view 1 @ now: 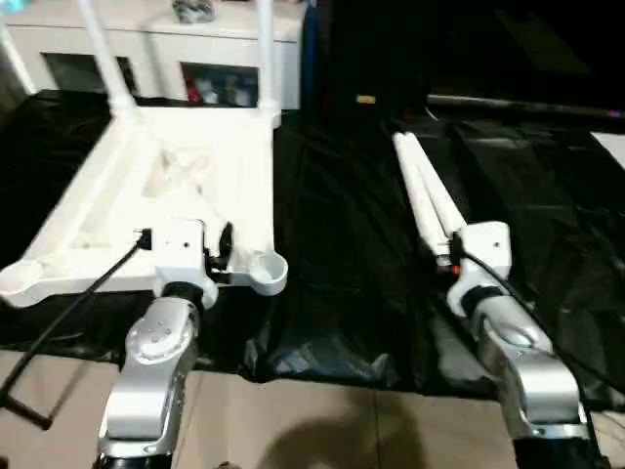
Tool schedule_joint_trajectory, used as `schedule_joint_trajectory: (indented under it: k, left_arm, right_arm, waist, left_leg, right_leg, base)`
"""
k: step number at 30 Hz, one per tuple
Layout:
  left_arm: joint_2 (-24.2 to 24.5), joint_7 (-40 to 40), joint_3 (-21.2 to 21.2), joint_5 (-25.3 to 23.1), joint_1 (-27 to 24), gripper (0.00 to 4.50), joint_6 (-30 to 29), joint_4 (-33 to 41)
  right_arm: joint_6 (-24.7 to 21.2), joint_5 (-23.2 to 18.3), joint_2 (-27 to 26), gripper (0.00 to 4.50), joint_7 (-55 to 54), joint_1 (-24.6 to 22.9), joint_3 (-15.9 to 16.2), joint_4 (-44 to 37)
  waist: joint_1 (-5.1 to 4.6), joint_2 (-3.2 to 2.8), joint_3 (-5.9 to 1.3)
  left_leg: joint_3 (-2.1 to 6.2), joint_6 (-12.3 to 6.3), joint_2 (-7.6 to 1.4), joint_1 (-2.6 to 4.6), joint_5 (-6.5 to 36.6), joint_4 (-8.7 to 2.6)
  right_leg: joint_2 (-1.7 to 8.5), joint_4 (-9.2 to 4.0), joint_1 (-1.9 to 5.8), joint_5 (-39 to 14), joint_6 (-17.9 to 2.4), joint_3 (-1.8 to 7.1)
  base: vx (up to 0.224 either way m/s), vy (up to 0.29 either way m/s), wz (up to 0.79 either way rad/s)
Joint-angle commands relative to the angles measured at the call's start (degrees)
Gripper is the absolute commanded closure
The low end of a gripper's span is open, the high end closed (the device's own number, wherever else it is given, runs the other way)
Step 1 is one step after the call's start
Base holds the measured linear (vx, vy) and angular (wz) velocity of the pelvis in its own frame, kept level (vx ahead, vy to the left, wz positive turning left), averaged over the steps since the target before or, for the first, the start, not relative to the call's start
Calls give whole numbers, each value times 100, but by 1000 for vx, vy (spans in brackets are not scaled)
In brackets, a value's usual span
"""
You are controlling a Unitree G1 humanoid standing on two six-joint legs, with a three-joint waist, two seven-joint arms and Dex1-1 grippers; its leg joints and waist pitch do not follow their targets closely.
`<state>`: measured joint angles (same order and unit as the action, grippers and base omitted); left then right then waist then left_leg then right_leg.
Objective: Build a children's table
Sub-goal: Rotate table base
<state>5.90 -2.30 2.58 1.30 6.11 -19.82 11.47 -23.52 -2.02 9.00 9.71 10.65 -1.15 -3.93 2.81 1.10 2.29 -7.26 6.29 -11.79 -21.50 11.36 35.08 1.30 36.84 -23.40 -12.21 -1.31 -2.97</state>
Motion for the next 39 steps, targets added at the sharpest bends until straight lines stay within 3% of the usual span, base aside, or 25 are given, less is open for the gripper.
schedule_joint_trajectory:
  k: [1, 2, 3, 5, 6, 7, 8, 10, 12, 13, 15, 17, 20, 23, 26, 27, 29, 32, 33, 34, 35, 36, 37, 38, 39]
  left_arm:
    - [22, -40, 43, -12, -17, 192, -53, 107]
    - [23, -39, 42, -11, -16, 192, -54, 109]
    - [44, -25, 43, 2, -10, 192, -66, 131]
    - [52, -25, 49, 12, -7, 192, -73, 138]
    - [63, -23, 60, 10, -10, 192, -78, 145]
    - [69, -28, 69, 15, -11, 192, -82, 148]
    - [69, -28, 69, 15, -11, 192, -82, 148]
    - [86, -38, 80, 20, 12, 192, -82, 124]
    - [88, -39, 80, 20, 18, 192, -80, 118]
    - [97, -48, 80, 22, 33, 192, -72, 97]
    - [109, -63, 79, 27, 50, 192, -64, 77]
    - [126, -73, 72, 24, 73, 192, -65, 56]
    - [138, -115, 77, 30, 112, 192, -55, 20]
    - [152, -130, 86, 44, 126, 192, -56, 20]
    - [167, -138, 96, 52, 138, 192, -59, 15]
    - [179, -140, 104, 48, 146, 192, -68, 9]
    - [181, -139, 107, 47, 147, 192, -70, 7]
    - [197, -154, 125, 48, 137, 192, -62, -19]
    - [199, -160, 128, 53, 133, 192, -65, -23]
    - [198, -174, 134, 67, 131, 192, -63, -26]
    - [197, -176, 134, 68, 131, 192, -63, -26]
    - [195, -185, 136, 75, 132, 192, -61, -26]
    - [193, -193, 135, 80, 133, 192, -61, -25]
    - [193, -194, 135, 81, 133, 192, -61, -25]
    - [193, -201, 131, 85, 136, 192, -63, -28]
  right_arm:
    - [70, 59, 56, 175, 131, 157, 171, 83]
    - [76, 66, 60, 175, 139, 163, 184, 87]
    - [133, 145, 85, 175, 206, 241, 340, 134]
    - [135, 171, 63, 175, 204, 272, 362, 148]
    - [123, 85, -37, 175, 195, 276, 317, 142]
    - [108, 22, -99, 175, 189, 279, 286, 139]
    - [108, 22, -99, 175, 189, 279, 286, 139]
    - [140, 54, -127, 175, 148, 268, 323, 127]
    - [152, 73, -113, 175, 136, 266, 344, 126]
    - [162, 96, -98, 175, 113, 260, 356, 136]
    - [162, 109, -89, 175, 89, 257, 343, 141]
    - [187, 131, -58, 175, 67, 265, 338, 156]
    - [199, 163, -66, 175, -2, 288, 266, 233]
    - [179, 174, -70, 175, -43, 284, 259, 231]
    - [42, 230, -62, 175, -135, 276, 279, 191]
    - [-87, 280, -49, 175, -215, 280, 306, 162]
    - [-115, 289, -41, 175, -222, 283, 315, 157]
    - [-353, 253, -55, 175, -189, 302, 311, 111]
    - [-438, 255, -61, 175, -198, 309, 301, 83]
    - [-595, 254, -70, 175, -221, 330, 279, 46]
    - [-612, 251, -69, 175, -225, 333, 277, 43]
    - [-734, 227, -65, 175, -235, 359, 262, 31]
    - [-858, 193, -60, 175, -242, 401, 234, 30]
    - [-869, 188, -59, 175, -244, 408, 229, 31]
    - [-997, 140, -64, 175, -243, 446, 188, 23]
  waist:
    - [19, -48, -267]
    - [-1, -67, -262]
    - [-34, -67, -222]
    - [-29, -97, -152]
    - [-142, -157, -162]
    - [-181, -92, -40]
    - [-160, -143, -57]
    - [-128, -171, -70]
    - [-112, -152, -177]
    - [-101, -159, -257]
    - [-111, -142, -345]
    - [-111, -153, -377]
    - [-122, -161, -432]
    - [-89, -114, -421]
    - [-40, -74, -397]
    - [4, -73, -381]
    - [23, -86, -389]
    - [-58, -181, -415]
    - [-157, -194, -425]
    - [-201, -150, -372]
    - [-184, -94, -326]
    - [15, 44, -244]
    - [170, -14, -285]
    - [149, -69, -220]
    - [133, -135, -203]
  left_leg:
    - [185, -429, 14, -207, 1235, -562]
    - [224, -567, 4, -138, 1453, -548]
    - [321, -904, 95, -187, 1830, -532]
    - [318, -783, 105, -135, 2373, -515]
    - [183, -492, -78, 392, 2885, -443]
    - [189, -361, -94, 454, 3241, -447]
    - [154, -129, -143, 538, 3676, -529]
    - [144, -113, -204, 512, 3601, -664]
    - [64, -283, -159, 329, 2700, -711]
    - [3, -473, -105, 233, 1827, -675]
    - [-61, -793, -7, 182, 656, -562]
    - [-82, -1119, 51, 199, -84, -474]
    - [-43, -1864, 93, 355, -996, -349]
    - [-48, -2262, 163, 332, -1382, -257]
    - [-91, -2191, 238, 249, -1158, -209]
    - [-104, -2049, 282, 150, -959, -201]
    - [-87, -1951, 278, 146, -938, -204]
    - [154, -2146, 75, 526, -1424, -257]
    - [354, -2598, -107, 763, -1775, -246]
    - [434, -2894, -239, 909, -1660, -240]
    - [330, -2869, -174, 771, -1384, -234]
    - [-80, -2348, 406, 69, -593, -29]
    - [-56, -1807, 395, -167, -200, 83]
    - [-51, -1248, 231, -85, -51, -53]
    - [-47, -1033, 156, -39, -68, -167]
  right_leg:
    - [564, -528, 489, -1395, -375, 14]
    - [612, -573, 466, -1479, -462, -33]
    - [763, -717, 619, -2116, -650, -240]
    - [839, -896, 718, -3257, -610, -408]
    - [679, -994, 440, -3612, -570, -330]
    - [650, -1038, 363, -3677, -559, -398]
    - [574, -1005, 417, -3413, -477, -384]
    - [577, -897, 518, -2740, -568, -259]
    - [588, -801, 757, -1940, -760, -158]
    - [580, -743, 876, -1255, -895, -124]
    - [532, -652, 984, -316, -1004, -127]
    - [480, -569, 992, 285, -1040, -139]
    - [404, -410, 928, 937, -1151, -165]
    - [387, -367, 962, 1114, -1153, -110]
    - [385, -376, 1052, 1153, -1187, 1]
    - [362, -401, 1150, 1206, -1168, 52]
    - [336, -394, 1185, 1215, -1110, 53]
    - [217, -207, 908, 1238, -888, -65]
    - [254, -108, 663, 842, -792, -90]
    - [391, -99, 422, 362, -788, -28]
    - [472, -198, 541, 325, -885, 55]
    - [532, -548, 1221, 436, -1087, 401]
    - [709, -700, 1459, 102, -998, 574]
    - [617, -721, 1337, -195, -1081, 472]
    - [538, -702, 1316, -354, -1077, 354]
  base:
    - [0, 0, 0]
    - [23, 57, 43]
    - [19, 34, 43]
    - [45, 26, 55]
    - [51, 25, 57]
    - [59, 8, 39]
    - [75, 9, 10]
    - [87, 23, 5]
    - [122, 45, -6]
    - [120, 40, -7]
    - [95, 38, -6]
    - [114, 41, -1]
    - [133, 19, 3]
    - [116, -11, 6]
    - [83, -20, 9]
    - [64, -26, 11]
    - [56, -27, 9]
    - [56, -37, 8]
    - [53, -52, 6]
    - [0, 0, 0]
    - [0, 0, 0]
    - [0, 0, 0]
    - [0, 0, 0]
    - [0, 0, 0]
    - [0, 0, 0]
